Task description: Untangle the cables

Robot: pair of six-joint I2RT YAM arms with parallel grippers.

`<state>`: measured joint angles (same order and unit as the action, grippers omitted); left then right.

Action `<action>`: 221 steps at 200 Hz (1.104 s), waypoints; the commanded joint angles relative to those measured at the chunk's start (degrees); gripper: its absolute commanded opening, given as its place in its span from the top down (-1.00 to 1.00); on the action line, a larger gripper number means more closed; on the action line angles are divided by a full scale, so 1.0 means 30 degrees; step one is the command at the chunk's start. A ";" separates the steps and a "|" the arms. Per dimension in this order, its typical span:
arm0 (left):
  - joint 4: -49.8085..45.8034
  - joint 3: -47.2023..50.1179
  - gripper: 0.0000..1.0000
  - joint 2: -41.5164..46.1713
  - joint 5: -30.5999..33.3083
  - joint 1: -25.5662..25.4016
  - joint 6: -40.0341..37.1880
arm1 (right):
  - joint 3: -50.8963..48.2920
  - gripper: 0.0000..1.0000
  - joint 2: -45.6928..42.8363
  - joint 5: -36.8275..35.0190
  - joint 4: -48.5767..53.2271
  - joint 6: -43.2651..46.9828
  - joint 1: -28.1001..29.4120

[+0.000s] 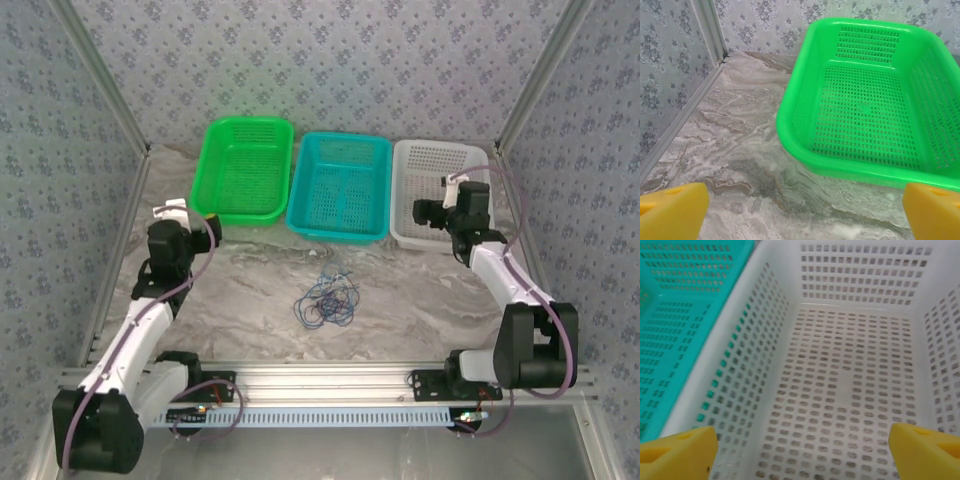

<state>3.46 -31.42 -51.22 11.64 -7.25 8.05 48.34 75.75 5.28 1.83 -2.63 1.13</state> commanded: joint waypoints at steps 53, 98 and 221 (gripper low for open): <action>-0.3000 -0.8907 -0.93 -0.8152 -0.4906 -0.0484 -0.0925 | 0.5549 -0.44 0.3672 0.1343 0.7781 -0.4013 0.1019; -0.4025 -1.2618 -0.84 -1.2566 -0.5708 -0.0603 -0.1307 | 0.4923 -0.44 0.2221 0.1896 0.8758 -0.3421 0.2290; -0.7333 -1.2320 -0.40 -1.4332 -0.6780 -0.1276 -0.0819 | 0.2844 -0.36 -0.0863 0.8402 1.3760 -0.4768 0.8576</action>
<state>-16.21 -70.28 -96.23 -7.77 -10.79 4.58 58.54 72.86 24.34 39.00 -14.17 23.62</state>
